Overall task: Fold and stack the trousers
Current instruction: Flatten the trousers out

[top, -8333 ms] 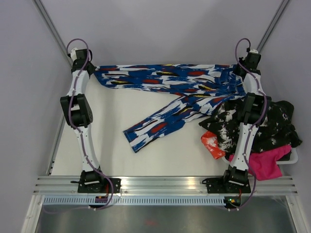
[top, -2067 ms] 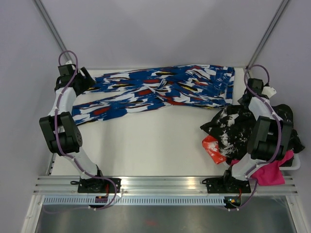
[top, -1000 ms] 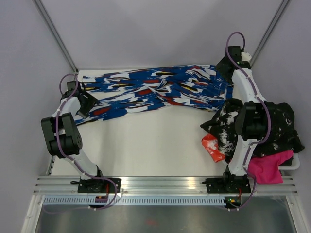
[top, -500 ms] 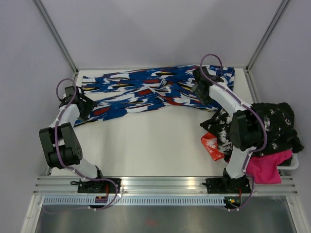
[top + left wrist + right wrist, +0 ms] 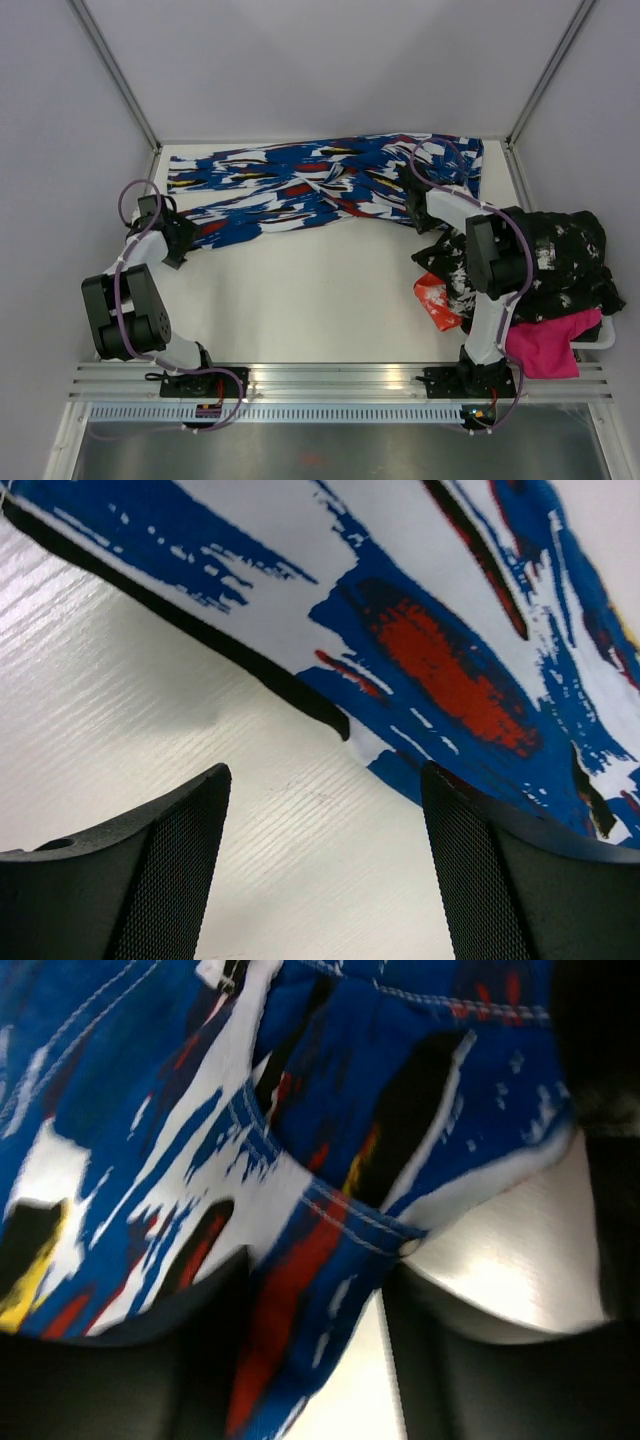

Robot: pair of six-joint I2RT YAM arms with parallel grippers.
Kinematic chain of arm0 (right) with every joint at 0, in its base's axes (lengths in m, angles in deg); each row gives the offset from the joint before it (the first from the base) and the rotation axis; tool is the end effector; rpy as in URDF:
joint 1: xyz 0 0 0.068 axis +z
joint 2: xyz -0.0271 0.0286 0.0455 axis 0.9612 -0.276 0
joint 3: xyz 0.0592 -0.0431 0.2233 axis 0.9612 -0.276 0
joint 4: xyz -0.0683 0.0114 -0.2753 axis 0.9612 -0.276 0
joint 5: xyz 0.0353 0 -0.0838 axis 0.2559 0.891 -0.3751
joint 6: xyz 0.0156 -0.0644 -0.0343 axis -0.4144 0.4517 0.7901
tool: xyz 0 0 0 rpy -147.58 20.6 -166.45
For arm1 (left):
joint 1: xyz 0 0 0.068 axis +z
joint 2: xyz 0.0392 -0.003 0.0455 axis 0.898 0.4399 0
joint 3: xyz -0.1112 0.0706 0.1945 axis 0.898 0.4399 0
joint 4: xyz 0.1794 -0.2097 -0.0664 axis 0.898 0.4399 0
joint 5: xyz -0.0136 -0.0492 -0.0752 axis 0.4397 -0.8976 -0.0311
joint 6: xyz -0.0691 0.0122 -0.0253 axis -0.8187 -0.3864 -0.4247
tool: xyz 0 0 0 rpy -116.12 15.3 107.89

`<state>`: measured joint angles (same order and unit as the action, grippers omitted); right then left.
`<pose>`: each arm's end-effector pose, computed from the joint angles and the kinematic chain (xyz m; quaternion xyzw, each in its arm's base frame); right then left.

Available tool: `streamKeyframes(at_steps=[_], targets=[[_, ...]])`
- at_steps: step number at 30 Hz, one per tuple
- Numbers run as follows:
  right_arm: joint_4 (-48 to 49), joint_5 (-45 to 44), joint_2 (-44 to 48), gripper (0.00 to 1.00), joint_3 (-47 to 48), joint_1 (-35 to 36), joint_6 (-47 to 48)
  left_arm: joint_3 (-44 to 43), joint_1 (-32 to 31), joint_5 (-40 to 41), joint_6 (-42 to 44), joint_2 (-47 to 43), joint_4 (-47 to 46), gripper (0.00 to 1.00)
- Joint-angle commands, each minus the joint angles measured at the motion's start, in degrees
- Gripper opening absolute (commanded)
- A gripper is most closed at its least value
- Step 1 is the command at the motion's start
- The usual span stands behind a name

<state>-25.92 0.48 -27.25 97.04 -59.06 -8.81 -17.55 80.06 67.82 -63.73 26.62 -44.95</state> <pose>0.3978 0.0725 0.1024 0.5622 0.7626 -0.0388 0.3176 0.3224 0.0968 0.1170 -0.4914 0.8197 -0.0486 0.2901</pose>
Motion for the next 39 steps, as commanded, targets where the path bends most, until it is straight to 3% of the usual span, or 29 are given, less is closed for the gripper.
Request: streamKeyframes(at_steps=[1,2,6,13,19,25,33,36,39], targets=[[3.04,-5.15,-4.30,0.53,3.42,-1.12,0.54,1.87,0.27,1.17,-3.17,-2.06,-3.33,0.81],[3.04,-5.51,-5.36,0.33,4.38,-1.81,2.81,2.22,0.45,1.26,-3.61,-1.80,-3.42,0.81],[1.64,-7.09,-4.32,0.00,6.15,-3.49,5.63,2.84,0.89,-0.67,-4.40,-0.39,-4.12,0.77],[2.86,-10.44,0.08,0.01,8.79,-3.58,20.74,3.54,0.98,-4.28,-6.16,5.32,-7.54,0.70],[2.60,-6.49,-2.28,0.09,11.15,-3.58,23.92,4.68,0.89,-6.39,-7.65,8.40,-10.45,0.56],[2.34,-6.31,-3.35,0.01,14.76,-3.84,29.37,3.29,0.97,1.23,-6.25,10.07,-10.90,0.04],[-3.02,-3.50,1.57,0.00,15.64,-5.34,31.31,-13.23,2.38,11.96,5.34,6.22,3.24,0.02],[-4.87,0.18,1.93,0.08,15.21,-5.34,33.84,-20.60,2.73,16.44,13.68,5.06,5.19,0.02],[-8.64,3.18,-0.34,0.14,15.20,-5.16,35.70,-22.73,3.70,17.87,16.60,5.85,5.02,0.02]])
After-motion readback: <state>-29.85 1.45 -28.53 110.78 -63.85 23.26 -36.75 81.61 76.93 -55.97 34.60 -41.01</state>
